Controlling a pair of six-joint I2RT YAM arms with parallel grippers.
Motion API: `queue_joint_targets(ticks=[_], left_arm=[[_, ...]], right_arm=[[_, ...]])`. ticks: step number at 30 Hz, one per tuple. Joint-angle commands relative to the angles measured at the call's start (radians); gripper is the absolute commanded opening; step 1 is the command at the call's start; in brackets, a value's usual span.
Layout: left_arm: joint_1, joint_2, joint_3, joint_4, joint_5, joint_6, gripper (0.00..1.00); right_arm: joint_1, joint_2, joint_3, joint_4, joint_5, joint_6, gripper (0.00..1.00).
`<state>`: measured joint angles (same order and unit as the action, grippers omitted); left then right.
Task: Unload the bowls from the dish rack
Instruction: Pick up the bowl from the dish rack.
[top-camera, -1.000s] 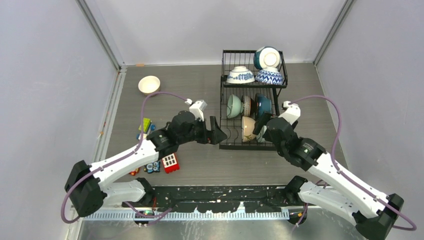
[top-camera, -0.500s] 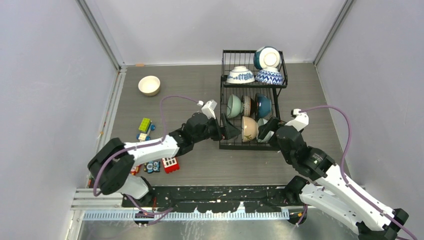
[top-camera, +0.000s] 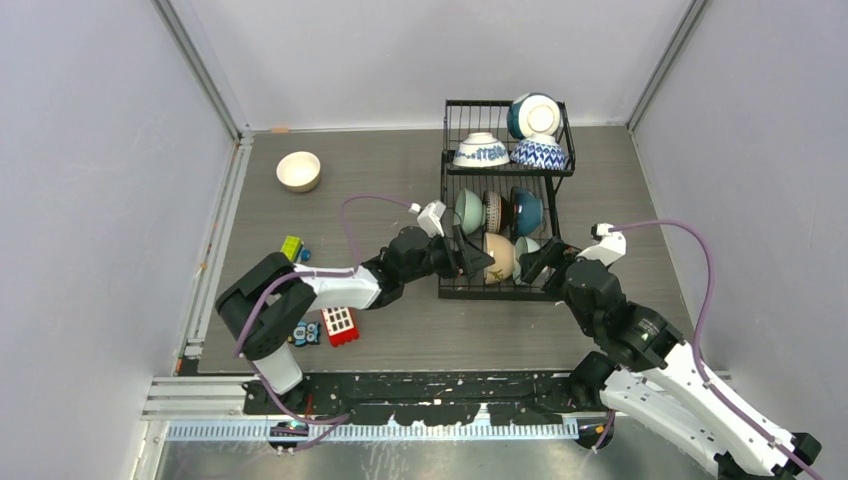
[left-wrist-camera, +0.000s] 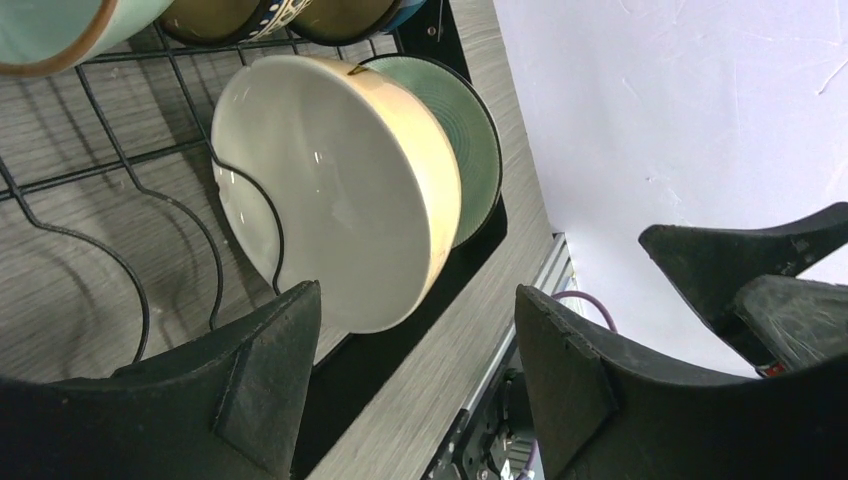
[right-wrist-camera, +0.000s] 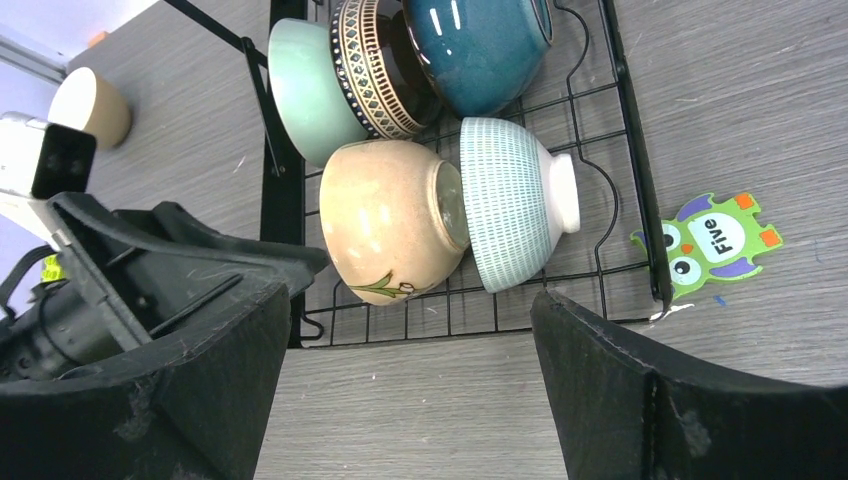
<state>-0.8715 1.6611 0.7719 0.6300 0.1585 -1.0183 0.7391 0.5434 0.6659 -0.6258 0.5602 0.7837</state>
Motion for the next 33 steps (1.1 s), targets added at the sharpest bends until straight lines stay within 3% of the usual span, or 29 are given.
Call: queue_joint_targets(ticks=[1,13,33], left_arm=[[-0.004,0.042,0.059,0.089,0.015,0.000,0.71],[-0.004,0.106,0.120,0.090,0.039,-0.001,0.59],[-0.012,0.184,0.166,0.147,0.092,-0.014,0.49]], right_arm=[[-0.003,-0.025,-0.005,-0.002,0.004,-0.007,0.94],[-0.003,-0.036,-0.008,-0.001,0.004,-0.016,0.94],[-0.004,-0.049,-0.007,-0.001,0.002,-0.035,0.94]])
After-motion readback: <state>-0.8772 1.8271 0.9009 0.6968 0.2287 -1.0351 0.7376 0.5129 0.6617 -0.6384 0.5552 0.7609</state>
